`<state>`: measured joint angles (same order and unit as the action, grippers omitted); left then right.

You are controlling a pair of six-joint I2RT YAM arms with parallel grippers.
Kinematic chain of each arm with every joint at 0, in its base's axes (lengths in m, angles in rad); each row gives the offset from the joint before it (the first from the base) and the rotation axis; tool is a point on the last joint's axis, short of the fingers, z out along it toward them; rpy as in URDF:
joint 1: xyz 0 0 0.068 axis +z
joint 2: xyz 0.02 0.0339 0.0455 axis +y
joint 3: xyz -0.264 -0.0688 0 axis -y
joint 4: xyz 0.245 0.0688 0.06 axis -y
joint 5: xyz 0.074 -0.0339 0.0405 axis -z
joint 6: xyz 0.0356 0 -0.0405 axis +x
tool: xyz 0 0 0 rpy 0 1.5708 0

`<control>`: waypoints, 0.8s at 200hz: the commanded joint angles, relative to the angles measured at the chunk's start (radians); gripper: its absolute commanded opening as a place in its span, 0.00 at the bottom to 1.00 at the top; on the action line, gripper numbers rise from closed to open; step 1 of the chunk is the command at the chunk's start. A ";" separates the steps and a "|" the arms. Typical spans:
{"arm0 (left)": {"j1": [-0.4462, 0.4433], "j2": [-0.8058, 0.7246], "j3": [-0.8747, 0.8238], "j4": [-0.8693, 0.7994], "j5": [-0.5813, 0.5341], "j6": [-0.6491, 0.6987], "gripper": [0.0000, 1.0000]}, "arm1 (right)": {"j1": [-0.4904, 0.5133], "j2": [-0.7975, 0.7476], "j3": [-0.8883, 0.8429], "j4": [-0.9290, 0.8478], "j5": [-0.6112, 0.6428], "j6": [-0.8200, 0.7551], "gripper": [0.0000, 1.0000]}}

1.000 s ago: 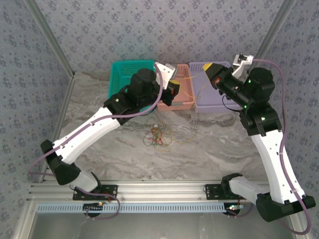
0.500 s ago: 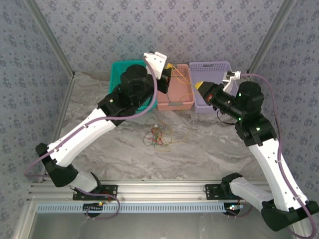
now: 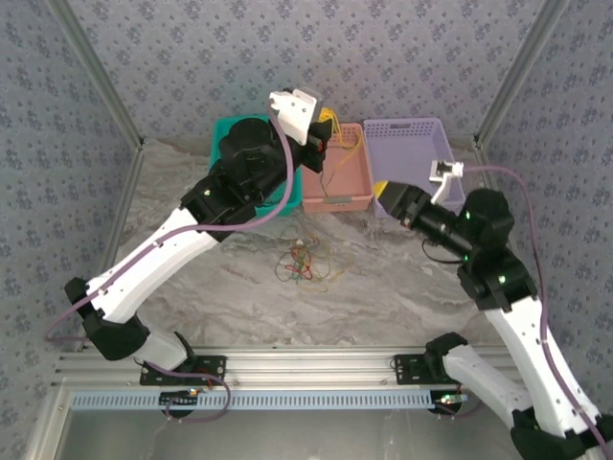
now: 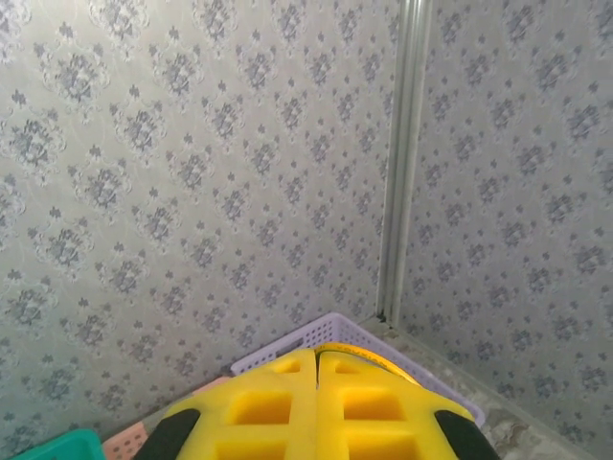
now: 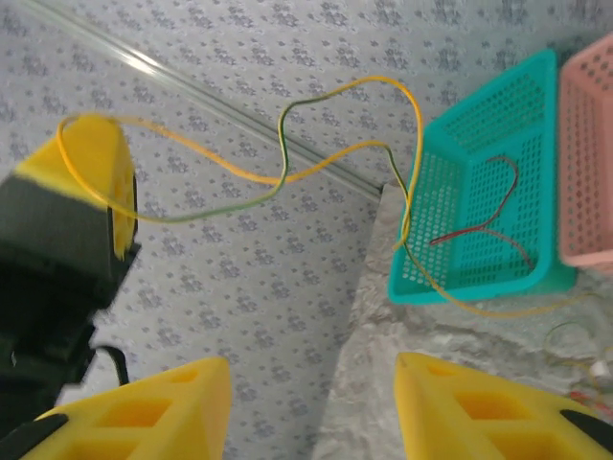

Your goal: Untangle the cables

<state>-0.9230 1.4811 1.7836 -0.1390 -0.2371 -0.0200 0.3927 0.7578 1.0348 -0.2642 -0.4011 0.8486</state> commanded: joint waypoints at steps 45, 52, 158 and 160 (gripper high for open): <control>0.000 0.009 0.161 -0.088 0.082 -0.058 0.00 | 0.219 0.086 -0.317 0.412 0.133 -0.532 0.62; 0.000 0.009 0.161 -0.092 0.088 -0.061 0.00 | 0.232 0.115 -0.315 0.458 0.139 -0.547 0.63; 0.000 -0.004 0.161 -0.126 0.072 -0.043 0.00 | 0.325 0.374 -0.161 0.564 0.225 -0.554 0.15; 0.000 -0.004 0.161 -0.128 0.068 -0.041 0.00 | 0.324 0.374 -0.160 0.559 0.230 -0.554 0.12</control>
<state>-0.9230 1.4929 1.9217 -0.2672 -0.1642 -0.0719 0.7132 1.1175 0.8318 0.2878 -0.2302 0.2993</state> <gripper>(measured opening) 0.040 0.312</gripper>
